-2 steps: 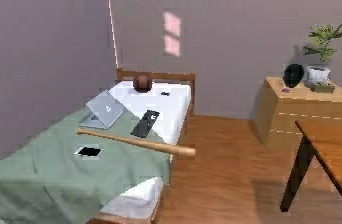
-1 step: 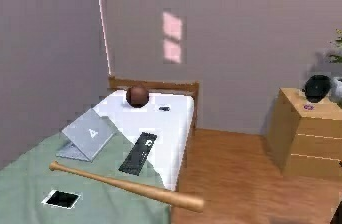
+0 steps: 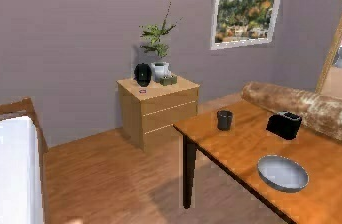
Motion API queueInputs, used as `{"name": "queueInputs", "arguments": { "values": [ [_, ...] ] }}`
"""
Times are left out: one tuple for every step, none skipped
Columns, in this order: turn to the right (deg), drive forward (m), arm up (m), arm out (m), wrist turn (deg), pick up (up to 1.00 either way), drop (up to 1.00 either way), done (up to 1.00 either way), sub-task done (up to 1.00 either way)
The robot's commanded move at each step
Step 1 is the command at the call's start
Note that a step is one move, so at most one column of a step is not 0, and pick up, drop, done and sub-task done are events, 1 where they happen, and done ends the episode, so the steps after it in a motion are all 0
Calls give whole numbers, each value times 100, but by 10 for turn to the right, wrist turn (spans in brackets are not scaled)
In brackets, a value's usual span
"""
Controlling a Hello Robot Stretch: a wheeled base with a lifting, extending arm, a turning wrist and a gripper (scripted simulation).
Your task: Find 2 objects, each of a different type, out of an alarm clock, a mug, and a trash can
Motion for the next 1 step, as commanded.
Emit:
{"name": "queueInputs", "arguments": {
  "values": [
    [150, 0, 0, 0, 0, 0, 0, 0, 0]
  ]
}}
